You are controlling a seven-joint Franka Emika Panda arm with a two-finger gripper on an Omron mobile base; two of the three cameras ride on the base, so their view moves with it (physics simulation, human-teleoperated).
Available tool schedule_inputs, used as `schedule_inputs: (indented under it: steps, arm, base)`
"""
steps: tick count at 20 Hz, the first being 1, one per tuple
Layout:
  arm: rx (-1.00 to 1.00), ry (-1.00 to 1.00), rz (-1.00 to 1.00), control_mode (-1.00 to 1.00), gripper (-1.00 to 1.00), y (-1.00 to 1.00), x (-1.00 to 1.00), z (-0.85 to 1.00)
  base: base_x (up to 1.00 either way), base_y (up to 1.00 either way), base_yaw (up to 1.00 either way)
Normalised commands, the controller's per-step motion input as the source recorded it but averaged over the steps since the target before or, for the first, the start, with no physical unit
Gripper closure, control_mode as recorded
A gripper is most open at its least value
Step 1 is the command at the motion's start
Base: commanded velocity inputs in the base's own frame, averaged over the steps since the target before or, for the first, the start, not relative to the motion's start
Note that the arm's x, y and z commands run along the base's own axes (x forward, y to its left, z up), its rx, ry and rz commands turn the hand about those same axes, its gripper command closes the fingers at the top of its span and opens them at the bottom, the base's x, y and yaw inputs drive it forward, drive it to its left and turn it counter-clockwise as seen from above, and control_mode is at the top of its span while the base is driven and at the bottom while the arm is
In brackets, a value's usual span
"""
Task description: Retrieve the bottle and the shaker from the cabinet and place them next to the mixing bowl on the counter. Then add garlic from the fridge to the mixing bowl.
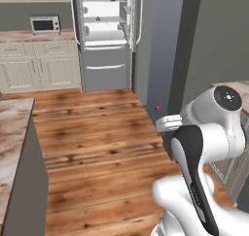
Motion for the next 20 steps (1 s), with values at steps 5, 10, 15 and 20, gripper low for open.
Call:
schedule_inputs:
  steps: [5, 10, 15, 20]
  arm:
    - [0.0, 0.0, 0.0, 1.0, -1.0, 0.0, 0.0, 0.0]
    - [0.0, 0.0, 0.0, 1.0, -1.0, 0.0, 0.0, 0.0]
    - [0.0, 0.0, 0.0, 1.0, -1.0, 0.0, 0.0, 0.0]
    - [0.0, 0.0, 0.0, 1.0, -1.0, 0.0, 0.0, 0.0]
  base:
    - [1.0, -0.22, 0.06]
    - [1.0, -0.16, 0.23]
    - [1.0, -0.31, 0.01]
    - [1.0, -0.26, -0.21]
